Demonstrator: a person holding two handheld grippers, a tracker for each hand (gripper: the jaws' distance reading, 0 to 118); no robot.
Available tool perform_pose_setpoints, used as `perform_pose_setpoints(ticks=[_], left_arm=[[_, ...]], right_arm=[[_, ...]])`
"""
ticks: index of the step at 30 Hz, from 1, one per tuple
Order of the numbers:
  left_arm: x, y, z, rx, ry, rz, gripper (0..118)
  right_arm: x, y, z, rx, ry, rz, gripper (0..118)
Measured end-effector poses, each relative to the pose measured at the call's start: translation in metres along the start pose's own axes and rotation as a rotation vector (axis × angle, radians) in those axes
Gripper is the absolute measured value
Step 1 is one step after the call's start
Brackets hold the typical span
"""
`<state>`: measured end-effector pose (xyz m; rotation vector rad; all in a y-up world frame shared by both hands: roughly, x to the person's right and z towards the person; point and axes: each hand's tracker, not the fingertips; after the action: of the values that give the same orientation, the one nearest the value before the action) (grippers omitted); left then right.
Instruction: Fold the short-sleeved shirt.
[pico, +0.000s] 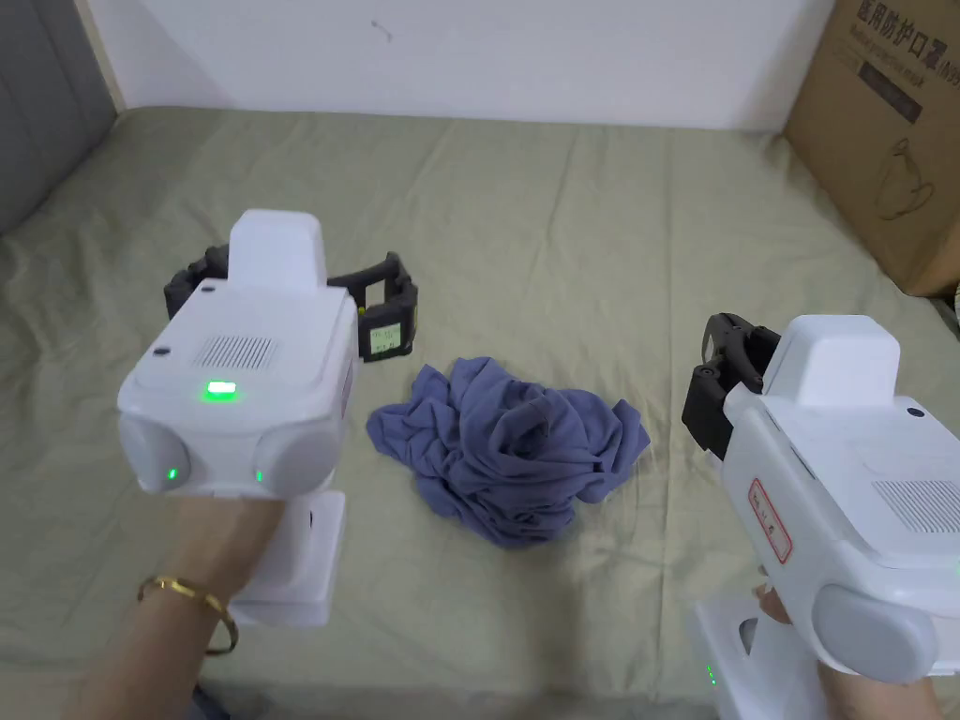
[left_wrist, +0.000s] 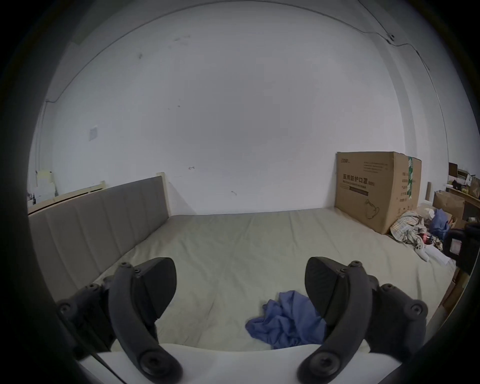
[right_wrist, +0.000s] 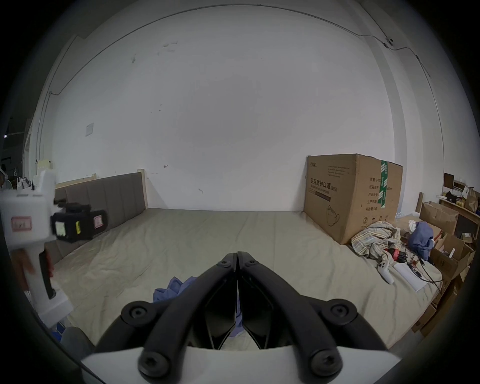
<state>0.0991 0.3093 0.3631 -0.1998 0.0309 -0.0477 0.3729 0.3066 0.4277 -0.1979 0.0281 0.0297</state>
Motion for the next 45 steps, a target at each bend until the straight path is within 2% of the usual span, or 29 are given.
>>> perform_pose_setpoints(ticks=[3, 4, 5, 7, 10, 12, 19, 22, 24, 27, 30, 31, 32, 37, 42, 43, 45], left_arm=[[-0.008, -0.023, 0.007, -0.002, 0.029, 0.029, 60], [-0.011, -0.028, 0.009, -0.004, 0.026, 0.046, 41], [-0.013, -0.032, 0.011, -0.007, 0.021, 0.058, 30], [-0.011, -0.037, 0.017, -0.017, 0.023, 0.048, 13], [-0.012, -0.044, 0.023, -0.018, 0.028, 0.065, 0], [-0.015, -0.047, 0.024, -0.028, 0.024, 0.102, 0], [-0.015, -0.051, 0.018, -0.081, -0.014, 0.081, 0], [-0.017, -0.05, -0.001, -0.152, -0.041, 0.12, 0], [-0.02, -0.049, -0.027, -0.261, -0.074, 0.132, 0], [-0.026, -0.049, -0.072, -0.413, -0.124, 0.218, 23], [-0.025, -0.052, -0.119, -0.583, -0.147, 0.275, 77], [-0.025, -0.056, -0.135, -0.641, -0.16, 0.268, 102], [-0.023, -0.063, -0.152, -0.684, -0.188, 0.258, 116], [-0.003, -0.092, -0.205, -0.859, -0.085, 0.151, 118], [0.011, -0.117, -0.243, -0.955, -0.039, 0.174, 116], [0.014, -0.12, -0.248, -0.965, -0.029, 0.169, 111], [0.02, -0.125, -0.257, -0.987, -0.014, 0.152, 89]], right_arm=[[-0.004, -0.002, -0.001, 0.002, 0.004, -0.004, 0], [-0.005, -0.002, -0.001, 0.003, 0.004, -0.002, 0], [-0.005, -0.003, -0.001, 0.002, 0.005, 0.003, 0], [-0.007, -0.004, 0.0, 0.001, 0.007, 0.011, 0], [-0.008, -0.007, 0.001, -0.001, 0.012, 0.019, 0], [-0.01, -0.009, 0.002, -0.005, 0.011, 0.022, 0], [-0.01, -0.013, 0.0, -0.022, 0.015, 0.018, 0], [-0.008, -0.013, -0.002, -0.028, 0.015, 0.027, 0], [-0.008, -0.013, -0.002, -0.03, 0.012, 0.027, 0], [-0.005, -0.014, -0.004, -0.038, 0.009, 0.028, 0], [-0.003, -0.016, -0.006, -0.051, 0.007, 0.031, 0], [-0.002, -0.017, -0.007, -0.056, 0.003, 0.032, 0], [-0.001, -0.018, -0.008, -0.064, 0.001, 0.034, 0], [0.004, -0.022, -0.019, -0.114, -0.024, 0.024, 0], [0.012, -0.028, -0.037, -0.161, -0.053, 0.022, 0], [0.013, -0.03, -0.04, -0.17, -0.058, 0.018, 0], [0.015, -0.033, -0.047, -0.184, -0.065, 0.009, 0]])
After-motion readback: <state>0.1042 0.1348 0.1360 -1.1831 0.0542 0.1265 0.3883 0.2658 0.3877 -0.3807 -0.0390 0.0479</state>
